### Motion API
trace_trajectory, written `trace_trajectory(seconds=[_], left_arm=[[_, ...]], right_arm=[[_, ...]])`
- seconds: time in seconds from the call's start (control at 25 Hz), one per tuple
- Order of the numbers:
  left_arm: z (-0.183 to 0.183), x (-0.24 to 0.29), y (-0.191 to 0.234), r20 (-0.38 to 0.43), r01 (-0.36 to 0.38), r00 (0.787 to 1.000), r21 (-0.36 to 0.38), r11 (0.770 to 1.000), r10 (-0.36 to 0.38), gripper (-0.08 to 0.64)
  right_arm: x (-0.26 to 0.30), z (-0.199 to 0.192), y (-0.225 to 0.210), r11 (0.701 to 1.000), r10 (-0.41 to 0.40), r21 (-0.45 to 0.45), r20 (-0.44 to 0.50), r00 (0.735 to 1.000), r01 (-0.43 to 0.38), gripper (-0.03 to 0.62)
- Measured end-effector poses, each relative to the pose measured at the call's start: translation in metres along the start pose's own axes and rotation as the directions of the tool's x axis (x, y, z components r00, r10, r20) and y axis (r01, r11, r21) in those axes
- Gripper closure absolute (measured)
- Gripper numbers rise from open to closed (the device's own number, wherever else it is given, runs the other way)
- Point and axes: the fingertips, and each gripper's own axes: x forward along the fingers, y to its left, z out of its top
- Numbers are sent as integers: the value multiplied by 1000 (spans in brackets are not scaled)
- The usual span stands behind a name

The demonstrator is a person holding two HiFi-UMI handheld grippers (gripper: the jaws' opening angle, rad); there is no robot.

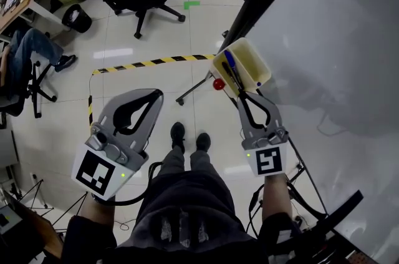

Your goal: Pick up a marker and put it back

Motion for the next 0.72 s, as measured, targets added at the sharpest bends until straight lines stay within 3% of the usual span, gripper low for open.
trace_trajectory(seconds=[0.08,0.2,0.72], left_arm=[[-2,2,0,-1,0,1000,0,1000,0,554],[-2,5,-2,-1,3,1000,3,1000,-3,554],[21,11,-3,44,0,999,18,1000,-1,554]], right_arm=[[1,5,-6,996,-33,89,62,998,28,561],[-2,22,-16,964,-108,259,161,981,63,563],[-24,89,-38,967,-89,253,252,964,23,565]])
